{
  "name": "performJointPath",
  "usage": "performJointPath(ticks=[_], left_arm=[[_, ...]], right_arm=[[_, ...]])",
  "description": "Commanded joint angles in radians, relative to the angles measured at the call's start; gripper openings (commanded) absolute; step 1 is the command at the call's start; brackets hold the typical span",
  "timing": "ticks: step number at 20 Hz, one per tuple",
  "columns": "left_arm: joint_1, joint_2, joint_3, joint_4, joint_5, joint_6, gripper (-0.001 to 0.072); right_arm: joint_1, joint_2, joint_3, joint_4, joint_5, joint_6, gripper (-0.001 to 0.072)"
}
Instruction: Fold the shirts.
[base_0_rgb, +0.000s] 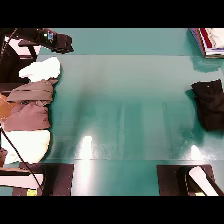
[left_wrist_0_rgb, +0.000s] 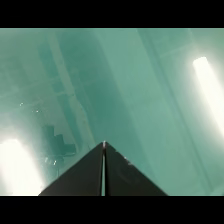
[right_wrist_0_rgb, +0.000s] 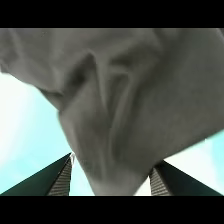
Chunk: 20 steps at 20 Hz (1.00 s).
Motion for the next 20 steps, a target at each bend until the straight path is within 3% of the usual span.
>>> performJointPath(ticks=[1,5,7,10,19,20], left_arm=[[0.0,0.0,0.0,0.002,0.0,0.003,0.0025],[0.0,0.0,0.0,0.001,0.001,0.002,0.0025],[0.0,0.0,0.0,0.0,0.001,0.002,0.0025],[0.0,0.0,0.0,0.0,0.001,0.002,0.0025],[0.0,0.0,0.0,0.0,0.003,0.002,0.0025],[0.0,0.0,0.0,0.0,0.003,0.002,0.0025]], right_arm=[[-0.074,0.066,-0.005,-0.182,0.097,-0.001,0.0533],[-0.189,0.186,-0.004,-0.074,0.047,-0.004,0.053],[-0.15,0.2,-0.003,0.032,0.042,-0.079,0.0528],[0.043,0.15,0.046,0.116,0.045,-0.088,0.0528],[0.734,-0.149,0.424,0.115,0.048,-0.088,0.0524],[0.774,-0.178,0.457,0.115,0.055,-0.088,0.0488]])
